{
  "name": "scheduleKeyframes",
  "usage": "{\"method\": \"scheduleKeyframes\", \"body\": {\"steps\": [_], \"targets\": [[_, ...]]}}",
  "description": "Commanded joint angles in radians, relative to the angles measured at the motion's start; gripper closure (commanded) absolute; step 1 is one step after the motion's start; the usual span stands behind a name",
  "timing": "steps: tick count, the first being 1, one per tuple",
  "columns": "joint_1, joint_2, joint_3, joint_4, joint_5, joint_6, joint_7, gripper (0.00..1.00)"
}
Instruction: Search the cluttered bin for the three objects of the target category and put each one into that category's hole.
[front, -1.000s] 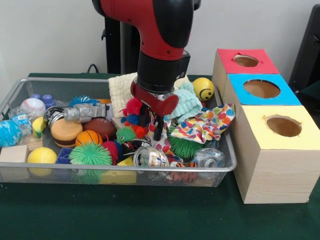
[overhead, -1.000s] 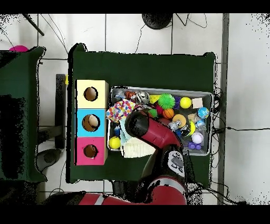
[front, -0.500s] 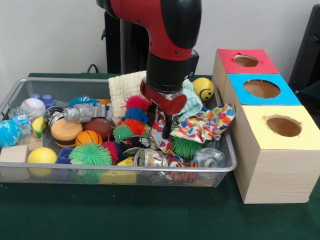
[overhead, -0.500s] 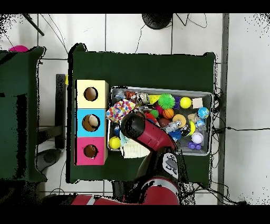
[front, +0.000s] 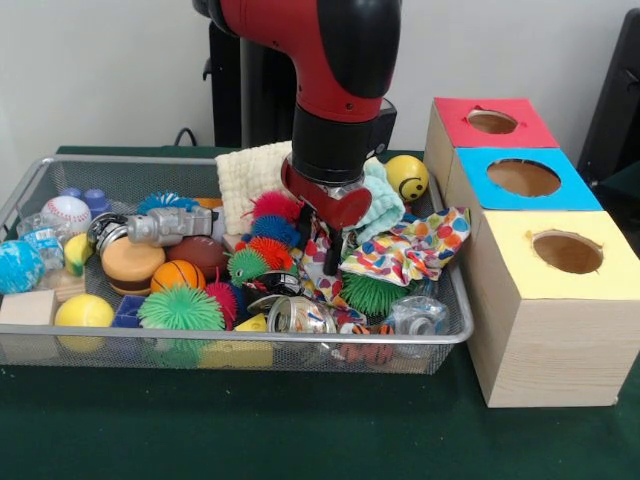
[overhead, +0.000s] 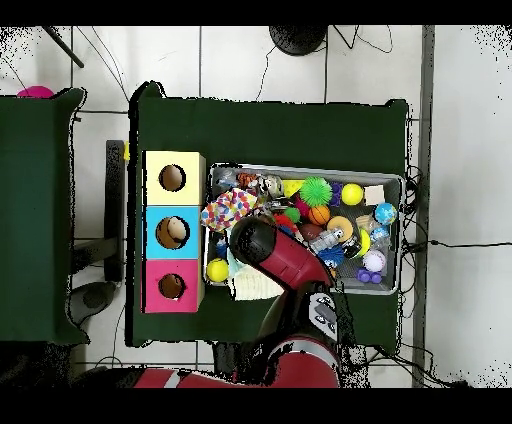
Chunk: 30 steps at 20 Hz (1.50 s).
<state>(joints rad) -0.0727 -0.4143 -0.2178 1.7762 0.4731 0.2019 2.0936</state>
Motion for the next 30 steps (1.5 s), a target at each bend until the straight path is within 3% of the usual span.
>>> {"method": "scheduleKeyframes", "body": {"steps": [1, 7, 14, 20, 26, 30], "targets": [[0.022, 0.066, 0.045, 0.062, 0.028, 0.007, 0.217, 0.0], [-0.01, 0.078, -0.027, 0.022, -0.064, -0.021, 0.106, 0.0], [-0.081, 0.038, -0.073, 0.041, -0.193, -0.031, 0.016, 0.0], [-0.202, -0.002, -0.086, 0.066, -0.363, -0.079, -0.045, 0.0], [-0.26, 0.001, -0.067, 0.042, -0.466, -0.082, -0.019, 0.0], [-0.247, -0.007, -0.076, 0.034, -0.498, -0.07, 0.023, 0.0]]}}
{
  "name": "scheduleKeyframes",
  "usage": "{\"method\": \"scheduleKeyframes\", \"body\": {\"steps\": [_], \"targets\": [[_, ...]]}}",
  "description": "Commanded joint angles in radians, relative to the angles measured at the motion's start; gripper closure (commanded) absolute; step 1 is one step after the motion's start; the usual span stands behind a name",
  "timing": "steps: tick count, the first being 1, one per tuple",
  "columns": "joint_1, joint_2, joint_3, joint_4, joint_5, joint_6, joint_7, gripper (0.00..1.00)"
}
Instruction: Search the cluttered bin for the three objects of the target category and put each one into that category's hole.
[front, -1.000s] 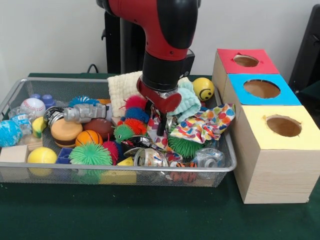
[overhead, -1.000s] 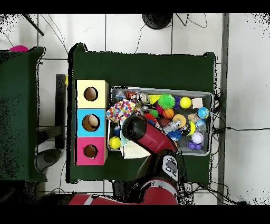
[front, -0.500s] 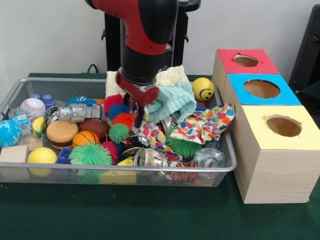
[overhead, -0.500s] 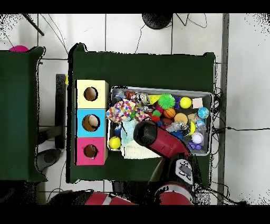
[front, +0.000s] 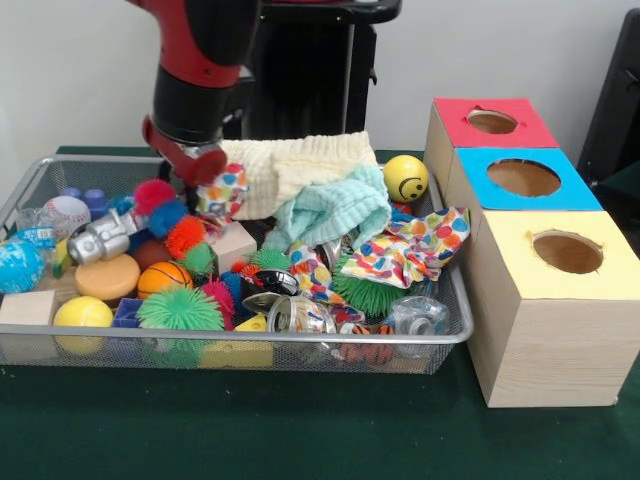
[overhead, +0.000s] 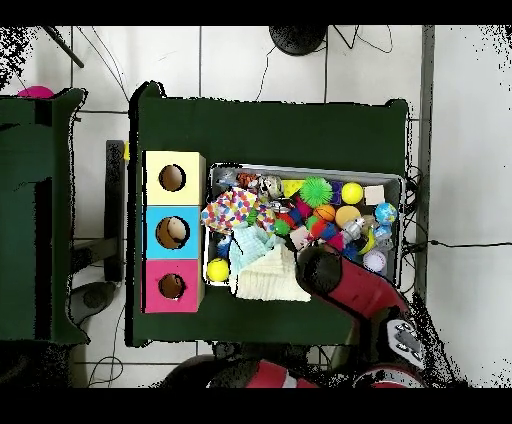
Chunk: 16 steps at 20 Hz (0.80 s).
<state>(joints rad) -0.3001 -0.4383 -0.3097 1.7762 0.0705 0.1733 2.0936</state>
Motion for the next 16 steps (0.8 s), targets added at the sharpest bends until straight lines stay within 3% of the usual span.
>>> {"method": "scheduleKeyframes", "body": {"steps": [1, 8, 16], "targets": [[-0.019, 0.018, 0.017, 0.032, -0.107, -0.048, 0.029, 0.0], [-0.083, 0.05, 0.079, -0.009, -0.163, -0.07, 0.035, 0.0], [-0.041, 0.016, 0.08, -0.01, -0.138, 0.008, 0.067, 0.0]]}}
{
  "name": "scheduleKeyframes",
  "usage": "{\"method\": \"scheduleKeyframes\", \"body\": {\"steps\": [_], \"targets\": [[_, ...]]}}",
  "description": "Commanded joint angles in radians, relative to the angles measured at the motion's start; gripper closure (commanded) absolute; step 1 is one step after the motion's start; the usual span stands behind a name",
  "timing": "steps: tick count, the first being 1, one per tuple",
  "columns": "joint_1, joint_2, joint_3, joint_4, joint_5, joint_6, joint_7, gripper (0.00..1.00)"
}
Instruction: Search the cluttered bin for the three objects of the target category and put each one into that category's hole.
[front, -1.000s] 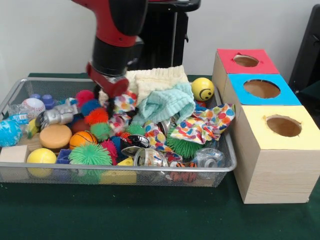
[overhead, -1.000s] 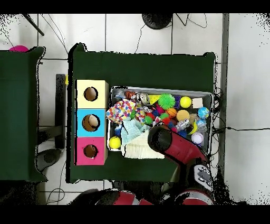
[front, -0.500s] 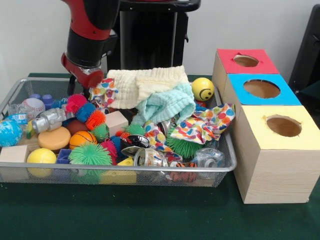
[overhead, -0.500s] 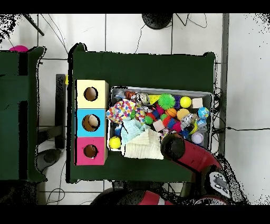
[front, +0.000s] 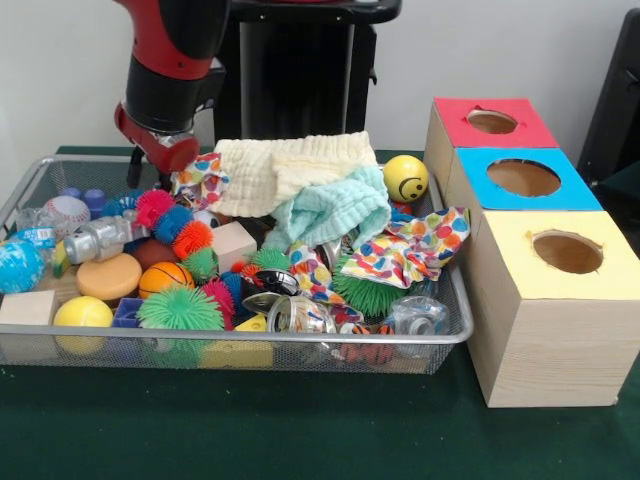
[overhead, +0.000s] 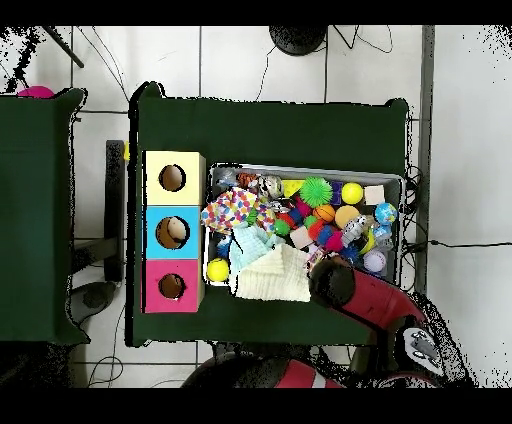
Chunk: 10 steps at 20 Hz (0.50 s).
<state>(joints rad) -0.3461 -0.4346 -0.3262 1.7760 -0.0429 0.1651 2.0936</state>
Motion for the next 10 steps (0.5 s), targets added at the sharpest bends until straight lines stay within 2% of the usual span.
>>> {"method": "scheduleKeyframes", "body": {"steps": [1, 4, 6, 10], "targets": [[-0.009, 0.01, 0.116, -0.005, -0.019, 0.036, 0.061, 0.0], [0.002, 0.008, 0.106, -0.017, -0.013, 0.062, 0.061, 0.0], [0.051, -0.004, 0.058, -0.028, 0.004, 0.111, 0.081, 0.0], [0.1, -0.026, 0.028, -0.019, 0.037, 0.176, 0.121, 0.0]]}}
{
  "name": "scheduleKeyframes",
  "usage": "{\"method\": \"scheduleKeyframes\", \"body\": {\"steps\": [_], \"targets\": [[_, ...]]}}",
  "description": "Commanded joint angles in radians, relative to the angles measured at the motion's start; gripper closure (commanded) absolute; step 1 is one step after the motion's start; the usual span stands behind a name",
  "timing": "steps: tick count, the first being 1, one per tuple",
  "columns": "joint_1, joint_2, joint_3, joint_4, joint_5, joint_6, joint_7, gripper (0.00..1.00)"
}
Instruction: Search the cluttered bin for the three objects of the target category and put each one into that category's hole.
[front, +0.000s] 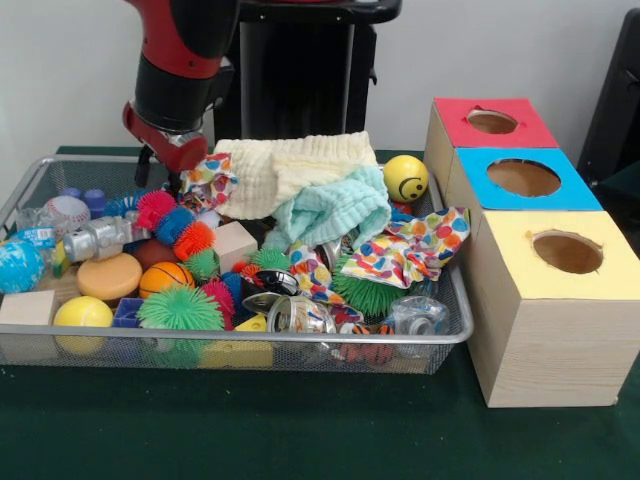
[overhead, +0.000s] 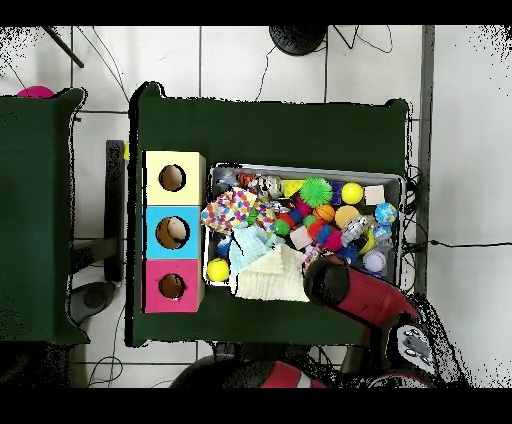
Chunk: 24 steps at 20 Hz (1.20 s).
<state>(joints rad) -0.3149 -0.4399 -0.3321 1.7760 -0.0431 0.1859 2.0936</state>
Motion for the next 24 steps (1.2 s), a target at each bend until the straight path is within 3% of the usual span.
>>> {"method": "scheduleKeyframes", "body": {"steps": [1, 10, 17, 24], "targets": [[0.073, -0.023, 0.032, -0.019, 0.04, 0.16, 0.124, 0.0], [0.15, -0.031, -0.044, -0.111, 0.03, 0.289, 0.116, 0.0], [0.144, -0.014, -0.053, -0.17, -0.035, 0.182, 0.053, 0.0], [0.212, -0.016, -0.12, -0.246, -0.07, 0.232, 0.034, 0.0]]}}
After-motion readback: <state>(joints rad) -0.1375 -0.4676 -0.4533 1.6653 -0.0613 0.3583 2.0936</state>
